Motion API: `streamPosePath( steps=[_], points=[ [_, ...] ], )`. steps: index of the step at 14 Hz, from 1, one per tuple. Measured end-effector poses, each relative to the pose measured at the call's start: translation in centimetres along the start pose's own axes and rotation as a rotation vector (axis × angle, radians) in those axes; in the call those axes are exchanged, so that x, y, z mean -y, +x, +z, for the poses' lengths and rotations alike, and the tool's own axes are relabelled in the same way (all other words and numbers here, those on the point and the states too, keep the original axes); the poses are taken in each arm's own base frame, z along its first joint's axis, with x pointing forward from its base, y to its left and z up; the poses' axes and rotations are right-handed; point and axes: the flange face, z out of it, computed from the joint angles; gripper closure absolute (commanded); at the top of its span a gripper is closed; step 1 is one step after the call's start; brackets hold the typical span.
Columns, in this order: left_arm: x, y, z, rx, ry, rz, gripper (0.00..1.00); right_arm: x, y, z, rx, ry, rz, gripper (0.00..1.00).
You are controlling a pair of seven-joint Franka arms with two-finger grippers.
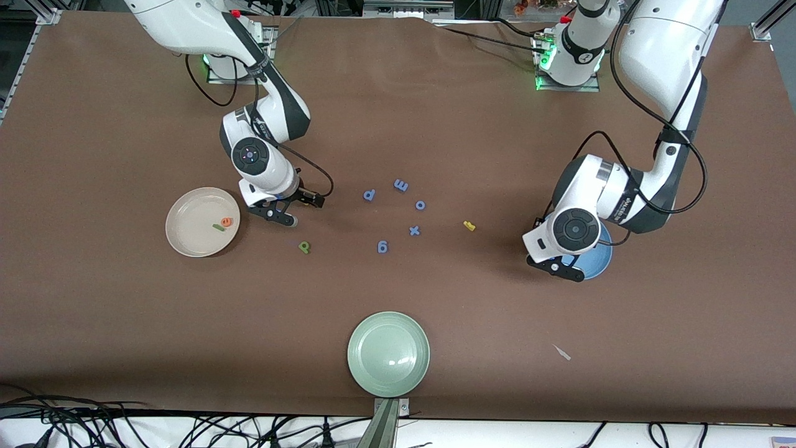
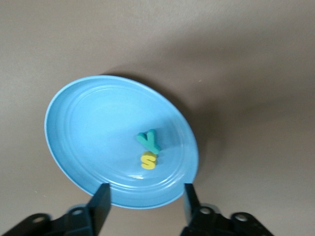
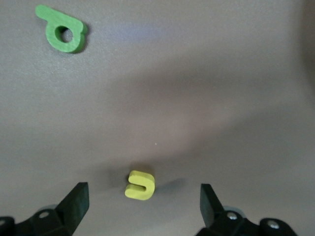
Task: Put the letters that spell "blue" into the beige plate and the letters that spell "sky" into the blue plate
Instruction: 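Grasp the yellow u with the right gripper while the left gripper grasps yellow k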
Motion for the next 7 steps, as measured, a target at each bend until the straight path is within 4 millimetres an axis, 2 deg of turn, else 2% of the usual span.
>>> streamPosePath(
  steps=[2, 4, 5, 7],
  points=[
    [-2.7, -0.1, -1.3, -0.021, -0.016, -0.129, 0.00, -0.3, -0.3, 0.4, -0.015, 0.014, 0.003, 0.12],
    [-6.8, -0.5, -2.7, -0.040, -0.025, -0.289, 0.00, -0.5, -0.5, 0.7, -0.018, 0.017, 0.004, 0.20],
    [-8.6, -0.7, -3.1, -0.045, -0.023, -0.363, 0.00, -0.5, -0.6, 0.7, -0.018, 0.017, 0.003, 0.26],
    [-11.0, -1.0, -3.4, -0.046, -0.047, -0.519, 0.00, -0.4, -0.8, 0.8, -0.019, 0.018, 0.002, 0.35]
  ],
)
